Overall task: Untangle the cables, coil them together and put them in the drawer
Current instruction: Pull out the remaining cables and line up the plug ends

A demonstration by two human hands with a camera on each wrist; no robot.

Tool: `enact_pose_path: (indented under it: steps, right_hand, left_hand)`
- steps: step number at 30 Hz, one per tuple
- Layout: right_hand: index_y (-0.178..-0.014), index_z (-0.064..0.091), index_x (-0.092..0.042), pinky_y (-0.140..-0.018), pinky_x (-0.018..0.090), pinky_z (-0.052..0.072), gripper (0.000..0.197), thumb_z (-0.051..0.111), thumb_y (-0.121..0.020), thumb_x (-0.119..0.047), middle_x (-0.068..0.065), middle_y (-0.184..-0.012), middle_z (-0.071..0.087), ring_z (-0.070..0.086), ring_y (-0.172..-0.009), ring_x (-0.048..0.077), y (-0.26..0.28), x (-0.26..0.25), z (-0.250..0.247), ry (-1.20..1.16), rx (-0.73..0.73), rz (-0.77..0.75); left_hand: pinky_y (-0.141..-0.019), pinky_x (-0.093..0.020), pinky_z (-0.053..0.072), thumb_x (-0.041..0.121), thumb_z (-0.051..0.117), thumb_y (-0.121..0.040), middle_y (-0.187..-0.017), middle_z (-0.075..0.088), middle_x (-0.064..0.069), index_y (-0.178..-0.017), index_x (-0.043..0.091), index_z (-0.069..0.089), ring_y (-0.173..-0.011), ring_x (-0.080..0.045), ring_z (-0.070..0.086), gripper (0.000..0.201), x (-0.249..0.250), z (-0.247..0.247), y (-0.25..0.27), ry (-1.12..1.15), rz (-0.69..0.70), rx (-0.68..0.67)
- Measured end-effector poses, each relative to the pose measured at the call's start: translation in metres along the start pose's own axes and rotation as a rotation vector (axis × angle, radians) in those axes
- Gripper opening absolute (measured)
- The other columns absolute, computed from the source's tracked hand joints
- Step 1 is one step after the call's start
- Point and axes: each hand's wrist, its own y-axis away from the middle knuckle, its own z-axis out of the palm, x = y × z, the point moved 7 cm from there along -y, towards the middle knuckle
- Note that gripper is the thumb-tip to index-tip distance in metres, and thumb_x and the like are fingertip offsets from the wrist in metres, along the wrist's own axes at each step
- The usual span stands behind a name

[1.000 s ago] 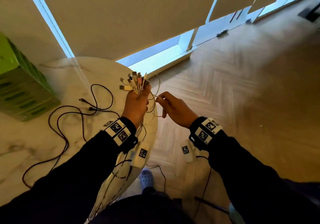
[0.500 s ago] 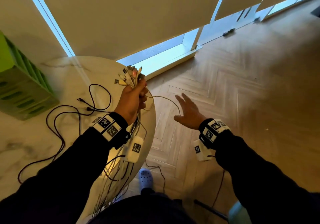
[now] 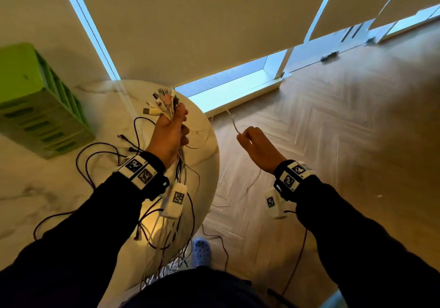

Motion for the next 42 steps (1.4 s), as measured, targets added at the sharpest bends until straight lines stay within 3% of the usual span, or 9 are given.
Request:
enact_pose_path:
  steps: [7, 11, 14, 19, 23, 29, 36, 40, 42]
  right_hand:
    - [-0.144, 0.05, -0.012, -0.106, 0.032, 0.037, 0.048, 0.049, -0.096, -0.01, 0.009, -0.146, 0.051, 0.046, -0.133, 0.025, 0.029, 0.087, 0.022, 0.381, -0.657, 0.532]
    - [-0.156, 0.032, -0.021, -0.112, 0.035, 0.035, 0.076, 0.063, -0.088, -0.008, 0.004, -0.158, 0.038, 0.038, -0.14, 0.019, 0.005, 0.007, 0.016, 0.01, -0.421, 0.208]
    - [-0.155, 0.031, -0.025, -0.117, 0.035, 0.024, 0.081, 0.074, -0.086, -0.022, -0.006, -0.16, 0.034, 0.029, -0.144, 0.007, 0.012, -0.061, 0.042, -0.241, -0.624, 0.037]
    - [-0.106, 0.07, -0.009, -0.103, 0.028, 0.048, 0.014, 0.07, -0.093, -0.015, 0.013, -0.108, 0.072, 0.066, -0.1, 0.016, 0.024, -0.109, 0.096, -0.418, -0.743, 0.018]
    - [-0.061, 0.05, -0.016, -0.082, 0.034, 0.056, 0.036, 0.064, -0.093, -0.008, -0.001, -0.054, 0.047, 0.047, -0.053, 0.017, 0.042, -0.105, 0.107, -0.462, -1.002, 0.079]
    - [-0.09, 0.068, -0.012, -0.083, 0.038, 0.052, 0.019, 0.069, -0.091, -0.03, 0.01, -0.093, 0.071, 0.066, -0.088, 0.026, -0.004, -0.078, 0.065, 0.346, -0.36, -0.103]
    - [-0.121, 0.061, -0.017, -0.096, 0.038, 0.051, 0.028, 0.056, -0.099, -0.032, 0.006, -0.117, 0.068, 0.063, -0.105, 0.019, 0.022, -0.102, 0.055, -0.293, -0.077, -0.06]
    - [-0.09, 0.056, -0.009, -0.078, 0.043, 0.042, 0.03, 0.035, -0.104, -0.026, 0.018, -0.084, 0.055, 0.052, -0.08, 0.021, 0.04, -0.105, 0.042, -0.546, 0.038, 0.053]
    - [-0.091, 0.058, -0.002, -0.073, 0.044, 0.04, 0.041, 0.036, -0.097, -0.035, 0.025, -0.079, 0.05, 0.047, -0.076, 0.024, 0.049, -0.098, 0.027, -0.635, 0.076, 0.106]
  left_hand:
    - [-0.05, -0.022, 0.024, 0.035, 0.041, -0.108, -0.063, 0.042, 0.006, -0.078, 0.019, 0.046, -0.054, -0.009, 0.027, 0.035, 0.011, 0.006, 0.004, 0.061, -0.002, -0.169]
    - [-0.055, -0.026, 0.031, 0.041, 0.038, -0.108, -0.058, 0.04, 0.005, -0.074, 0.017, 0.046, -0.055, -0.011, 0.033, 0.041, 0.007, 0.02, 0.011, 0.017, -0.041, -0.261]
    - [-0.069, -0.036, 0.044, 0.052, 0.04, -0.102, -0.058, 0.043, 0.003, -0.068, 0.019, 0.047, -0.061, -0.018, 0.047, 0.048, 0.01, 0.035, 0.02, -0.141, 0.011, -0.387]
    - [-0.096, -0.046, 0.052, 0.058, 0.043, -0.093, -0.059, 0.048, 0.003, -0.078, 0.011, 0.048, -0.084, -0.027, 0.069, 0.05, 0.023, 0.047, 0.037, -0.333, -0.019, -0.559]
    - [-0.098, -0.044, 0.045, 0.046, 0.05, -0.1, -0.057, 0.038, 0.004, -0.076, 0.011, 0.043, -0.073, -0.026, 0.06, 0.043, 0.028, 0.038, 0.048, -0.171, -0.196, -0.722]
    - [-0.101, -0.034, 0.047, 0.025, 0.05, -0.094, -0.072, 0.06, 0.002, -0.084, 0.006, 0.053, -0.089, -0.024, 0.065, 0.021, 0.026, 0.043, 0.054, -0.365, -0.078, -0.788]
    - [-0.095, -0.038, 0.051, 0.061, 0.051, -0.083, -0.108, 0.068, -0.007, -0.111, 0.02, 0.068, -0.104, -0.017, 0.064, 0.052, 0.032, 0.056, 0.027, -0.778, 0.335, -0.529]
    - [-0.067, -0.024, 0.052, 0.028, 0.056, -0.103, -0.102, 0.068, -0.003, -0.12, 0.012, 0.064, -0.08, -0.007, 0.065, 0.025, 0.016, 0.077, 0.034, -0.47, 0.033, -0.763]
    - [-0.082, -0.024, 0.051, 0.021, 0.057, -0.101, -0.124, 0.066, -0.004, -0.131, 0.009, 0.059, -0.102, -0.01, 0.066, 0.032, 0.01, 0.083, 0.039, -0.325, -0.038, -0.891]
